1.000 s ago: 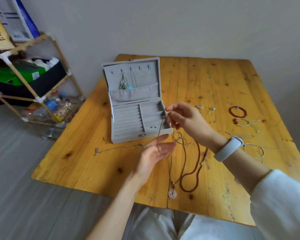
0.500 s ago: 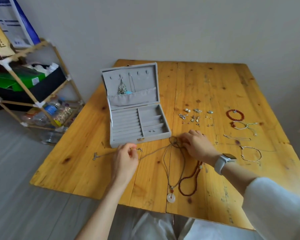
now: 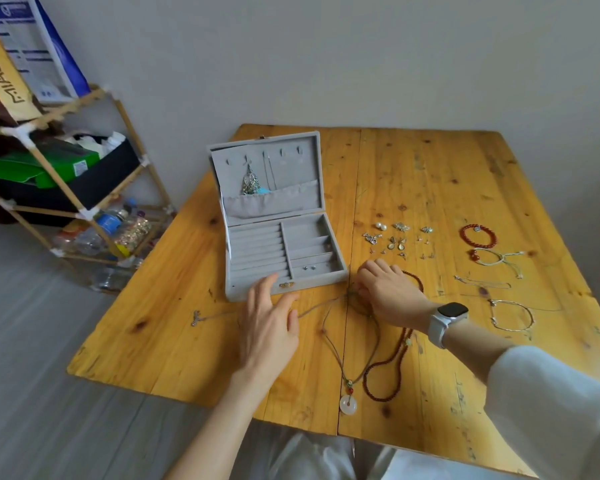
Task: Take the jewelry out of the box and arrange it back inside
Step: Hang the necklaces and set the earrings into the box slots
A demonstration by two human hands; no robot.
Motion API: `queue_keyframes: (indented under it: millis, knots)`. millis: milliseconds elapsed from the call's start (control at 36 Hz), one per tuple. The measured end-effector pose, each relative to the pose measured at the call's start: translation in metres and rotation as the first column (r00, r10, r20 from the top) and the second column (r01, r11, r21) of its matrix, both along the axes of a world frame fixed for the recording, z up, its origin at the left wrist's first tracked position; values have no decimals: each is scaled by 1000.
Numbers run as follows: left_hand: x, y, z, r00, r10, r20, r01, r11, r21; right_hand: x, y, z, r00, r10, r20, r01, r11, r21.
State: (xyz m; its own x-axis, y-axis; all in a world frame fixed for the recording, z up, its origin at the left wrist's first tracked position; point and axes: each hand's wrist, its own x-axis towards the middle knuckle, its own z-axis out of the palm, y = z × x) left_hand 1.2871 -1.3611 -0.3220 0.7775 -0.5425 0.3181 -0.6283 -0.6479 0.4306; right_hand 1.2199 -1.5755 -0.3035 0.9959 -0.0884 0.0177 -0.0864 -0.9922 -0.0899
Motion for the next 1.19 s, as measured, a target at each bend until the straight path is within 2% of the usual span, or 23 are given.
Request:
queue_keyframes:
  millis: [56,111,194,250,333,417,500,583,611,694,806,1000,1111,1167,1194]
  knots:
    - [-2,-9,6,987,-124,-101,115,989,-94,-2,2,5,998,12,68,-21,992,125]
    - [-4,-19,11,958,-210,-197,194,976,-98,-5,6,13,996,22,87,-47,953,299]
    - [-3,-32,14,917,-268,-295,265,963,-50,-9,13,26,994,29,102,-76,866,494]
    - [-4,-36,19,881,-275,-385,261,961,-90,-12,16,31,991,-2,135,-82,789,609]
    - [-7,-36,24,845,-304,-439,208,945,-254,-14,20,33,987,-97,125,-37,624,781]
    - [-7,-31,26,834,-334,-439,186,919,-347,-14,21,34,975,-211,76,14,393,919]
    - [-8,-30,31,829,-355,-432,183,902,-390,-13,23,37,955,-296,12,36,158,987]
    - [-8,-31,36,825,-356,-439,167,895,-413,-11,27,38,941,-337,-15,23,20,1000]
    - [-8,-32,37,833,-346,-431,158,897,-414,-10,28,40,937,-349,-7,14,18,1000]
    - [-7,-34,37,858,-325,-398,136,891,-434,-8,31,45,900,-435,41,0,94,996]
    - [-5,-34,38,880,-300,-369,100,876,-472,-6,30,48,817,-574,53,-42,33,999]
    - [2,-23,47,888,-259,-379,39,865,-501,-9,21,56,744,-661,100,-105,32,994]
    - [5,-18,66,879,-286,-382,44,845,-532,-8,18,68,755,-624,201,-140,146,979]
    - [9,-18,80,873,-321,-368,82,839,-538,-3,17,79,799,-549,247,-124,252,960]
    - [13,-20,88,872,-333,-360,101,840,-534,0,16,86,840,-480,252,-88,339,937]
